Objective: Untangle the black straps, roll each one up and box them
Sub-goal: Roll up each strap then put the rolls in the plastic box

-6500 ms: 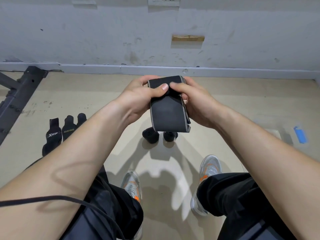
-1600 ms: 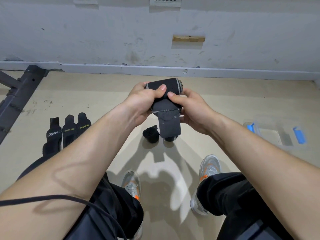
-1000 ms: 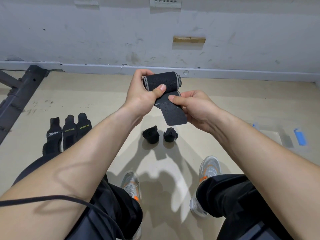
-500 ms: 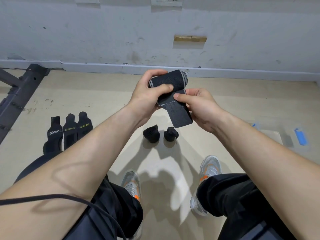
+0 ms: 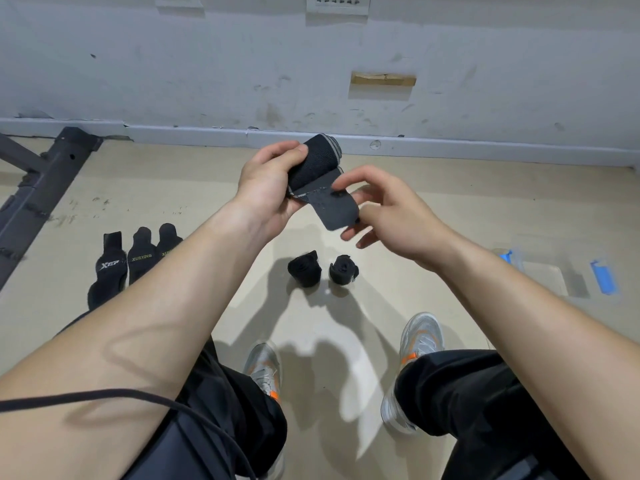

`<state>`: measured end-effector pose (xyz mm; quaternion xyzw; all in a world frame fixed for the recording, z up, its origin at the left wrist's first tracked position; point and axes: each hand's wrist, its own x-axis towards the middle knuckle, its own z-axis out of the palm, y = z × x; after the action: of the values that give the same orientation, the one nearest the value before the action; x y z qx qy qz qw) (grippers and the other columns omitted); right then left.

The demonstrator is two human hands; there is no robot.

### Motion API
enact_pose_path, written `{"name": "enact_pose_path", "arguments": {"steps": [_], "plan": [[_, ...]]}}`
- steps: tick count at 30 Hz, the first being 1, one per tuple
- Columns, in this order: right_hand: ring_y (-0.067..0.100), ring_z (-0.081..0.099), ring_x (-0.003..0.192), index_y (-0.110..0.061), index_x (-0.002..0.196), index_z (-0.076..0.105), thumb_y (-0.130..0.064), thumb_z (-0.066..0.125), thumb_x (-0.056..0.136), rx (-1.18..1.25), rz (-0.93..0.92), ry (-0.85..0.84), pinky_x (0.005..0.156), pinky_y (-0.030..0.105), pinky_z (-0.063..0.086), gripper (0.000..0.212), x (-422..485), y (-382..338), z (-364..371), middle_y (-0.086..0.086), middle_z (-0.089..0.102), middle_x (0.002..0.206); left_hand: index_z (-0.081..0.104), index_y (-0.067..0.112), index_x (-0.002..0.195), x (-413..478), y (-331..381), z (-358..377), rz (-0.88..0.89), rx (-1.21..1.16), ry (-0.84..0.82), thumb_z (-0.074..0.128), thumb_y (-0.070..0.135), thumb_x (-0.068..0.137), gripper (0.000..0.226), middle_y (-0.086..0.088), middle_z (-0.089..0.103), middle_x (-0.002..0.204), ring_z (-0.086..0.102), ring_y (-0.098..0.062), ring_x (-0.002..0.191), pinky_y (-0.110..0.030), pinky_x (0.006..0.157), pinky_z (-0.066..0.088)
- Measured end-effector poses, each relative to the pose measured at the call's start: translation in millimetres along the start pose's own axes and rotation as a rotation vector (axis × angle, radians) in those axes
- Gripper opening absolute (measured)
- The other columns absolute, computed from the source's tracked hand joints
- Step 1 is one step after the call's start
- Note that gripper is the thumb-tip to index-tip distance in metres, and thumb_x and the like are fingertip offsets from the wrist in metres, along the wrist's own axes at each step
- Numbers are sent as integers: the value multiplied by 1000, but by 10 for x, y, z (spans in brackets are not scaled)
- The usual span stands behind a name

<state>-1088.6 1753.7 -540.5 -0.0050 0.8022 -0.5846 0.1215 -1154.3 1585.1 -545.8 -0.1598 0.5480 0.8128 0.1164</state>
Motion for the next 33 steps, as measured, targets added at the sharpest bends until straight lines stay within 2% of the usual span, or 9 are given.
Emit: {"name": "enact_pose_path", "arguments": {"steps": [4, 7, 9, 12, 15, 22, 27, 30, 33], "plan": [[14, 59, 76, -23, 108, 70, 15, 49, 83, -120, -118, -11, 70, 19, 48, 50, 7, 37, -14, 0, 68, 114, 63, 14, 110, 25, 24, -21, -25, -28, 16, 68, 8, 95, 17, -3, 68, 80, 68, -18, 68, -40, 71, 63], [11, 51, 68, -30, 88, 73, -5, 75, 86, -175, -161, 104, 68, 20, 45, 25, 50, 44, -40, 0, 72, 96, 63, 15, 111, 28, 14, -24, -42, 11, 13, 68, 9, 95, 18, -4, 68, 82, 68, -17, 68, -38, 68, 63], [11, 47, 66, -32, 81, 71, -13, 78, 86, -221, -198, 140, 65, 19, 41, 21, 78, 32, -63, 0, 67, 85, 65, 15, 110, 29, -3, -29, -44, 35, 8, 69, 8, 94, 18, -6, 70, 90, 70, -20, 76, -40, 71, 64], [7, 42, 66, -34, 82, 71, -17, 80, 85, -279, -266, 190, 66, 14, 37, 19, 110, -18, -92, -10, 51, 87, 65, 14, 109, 21, -47, -11, -30, 69, -9, 68, 6, 95, 17, -11, 71, 110, 72, -26, 91, -43, 74, 64], [4, 44, 69, -39, 79, 66, -16, 78, 86, -309, -304, 229, 67, 12, 35, 26, 132, -76, -141, -12, 48, 89, 65, 16, 110, -22, -132, 55, -26, 132, -52, 66, 6, 96, 17, -14, 69, 123, 72, -31, 99, -41, 72, 64], [0, 51, 85, -37, 79, 63, -15, 75, 86, -339, -312, 329, 70, 12, 35, 26, 176, -18, -260, -11, 49, 94, 69, 16, 111, -203, -334, 196, -54, 221, -208, 62, 2, 96, 21, -5, 72, 96, 75, -24, 85, -37, 72, 63], [0, 57, 88, -35, 81, 57, -14, 71, 90, -318, -301, 381, 76, 18, 42, 26, 188, 26, -257, -15, 53, 93, 69, 10, 122, -305, -327, 239, -93, 191, -310, 58, 5, 96, 29, -13, 74, 105, 75, -25, 95, -34, 72, 61], [-2, 59, 86, -27, 85, 57, -14, 69, 92, -308, -273, 406, 73, 16, 45, 19, 187, 27, -247, -12, 59, 94, 70, 9, 120, -340, -312, 271, -114, 145, -269, 51, 8, 96, 31, -14, 75, 105, 75, -30, 99, -34, 69, 61], [4, 62, 82, -24, 87, 57, -15, 68, 93, -293, -240, 417, 71, 19, 46, 15, 183, 31, -239, -2, 66, 97, 70, 9, 121, -353, -283, 286, -126, 124, -233, 52, 27, 101, 33, -17, 72, 121, 74, -30, 105, -38, 71, 62]]}}
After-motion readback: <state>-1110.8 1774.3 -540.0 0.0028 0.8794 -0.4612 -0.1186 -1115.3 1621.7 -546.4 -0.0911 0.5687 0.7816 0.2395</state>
